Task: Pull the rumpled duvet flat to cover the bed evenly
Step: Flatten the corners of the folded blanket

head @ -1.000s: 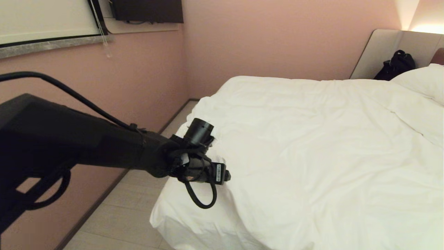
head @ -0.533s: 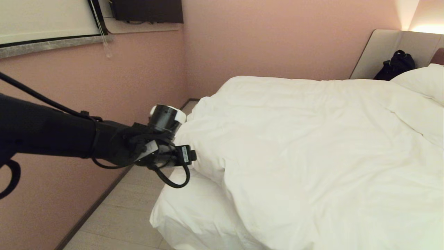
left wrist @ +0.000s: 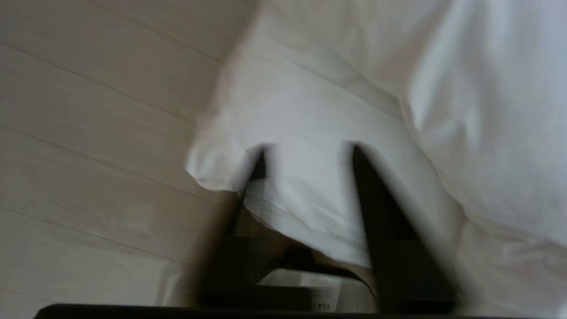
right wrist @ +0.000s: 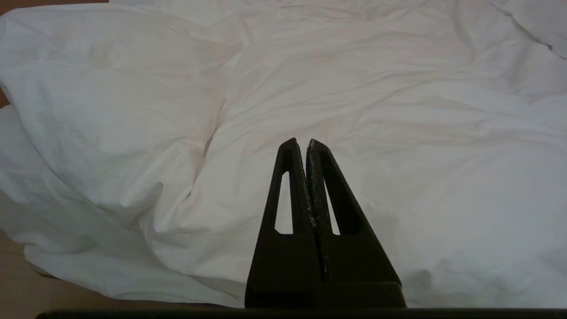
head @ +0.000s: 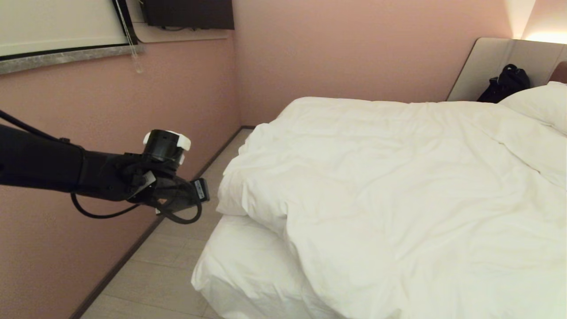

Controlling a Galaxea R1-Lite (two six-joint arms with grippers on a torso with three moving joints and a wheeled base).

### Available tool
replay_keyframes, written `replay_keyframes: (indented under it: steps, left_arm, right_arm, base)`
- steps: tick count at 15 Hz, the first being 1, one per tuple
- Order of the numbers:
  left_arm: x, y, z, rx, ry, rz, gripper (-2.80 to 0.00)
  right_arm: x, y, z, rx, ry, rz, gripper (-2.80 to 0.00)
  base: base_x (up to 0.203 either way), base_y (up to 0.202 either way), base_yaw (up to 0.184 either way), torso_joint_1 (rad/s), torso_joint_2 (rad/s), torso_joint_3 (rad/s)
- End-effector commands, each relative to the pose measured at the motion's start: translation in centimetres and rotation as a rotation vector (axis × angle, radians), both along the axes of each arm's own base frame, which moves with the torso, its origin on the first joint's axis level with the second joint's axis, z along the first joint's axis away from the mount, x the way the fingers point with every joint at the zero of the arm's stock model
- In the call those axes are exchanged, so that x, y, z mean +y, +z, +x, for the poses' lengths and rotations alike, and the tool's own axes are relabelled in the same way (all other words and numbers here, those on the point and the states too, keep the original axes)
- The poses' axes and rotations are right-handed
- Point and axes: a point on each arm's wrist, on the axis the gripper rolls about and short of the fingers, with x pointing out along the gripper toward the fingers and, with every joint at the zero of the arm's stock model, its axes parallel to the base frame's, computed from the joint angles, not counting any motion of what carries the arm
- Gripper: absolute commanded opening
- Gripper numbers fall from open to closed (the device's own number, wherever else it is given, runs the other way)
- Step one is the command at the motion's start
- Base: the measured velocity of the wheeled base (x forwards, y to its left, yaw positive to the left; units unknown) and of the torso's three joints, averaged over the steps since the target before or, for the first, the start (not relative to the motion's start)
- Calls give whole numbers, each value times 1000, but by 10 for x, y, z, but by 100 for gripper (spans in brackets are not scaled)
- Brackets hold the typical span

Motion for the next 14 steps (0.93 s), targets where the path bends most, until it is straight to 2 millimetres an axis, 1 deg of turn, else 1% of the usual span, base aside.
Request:
replay_keyframes:
  steps: [1, 2, 5, 8, 10, 12, 14]
  left_arm:
    - [0, -10, 2, 28, -24, -26, -280]
    - [0, -13, 4, 5, -42, -36, -280]
    - [4, -36, 2, -81, -135, 43, -280]
    - [7, -62, 6, -241, -251, 140, -280]
    - [8, -79, 5, -330, -358, 210, -280]
    - [6, -87, 8, -337, -397, 218, -280]
    - [-3, -92, 9, -338, -458, 181, -280]
  right_arm:
    - [0, 0, 0, 0, 0, 0, -280]
    - [0, 0, 0, 0, 0, 0, -280]
    - [0, 0, 0, 1, 0, 0, -280]
    - [0, 0, 0, 0, 0, 0, -280]
    - [0, 0, 0, 0, 0, 0, -280]
    - [0, 0, 0, 1, 0, 0, -280]
    - [0, 0, 0, 0, 0, 0, -280]
  base:
    - [0, 0, 0, 0, 0, 0]
    - [0, 0, 0, 0, 0, 0]
    - [0, 0, 0, 0, 0, 0]
    - [0, 0, 0, 0, 0, 0]
    - [0, 0, 0, 0, 0, 0]
    - [0, 0, 0, 0, 0, 0]
    - [0, 0, 0, 0, 0, 0]
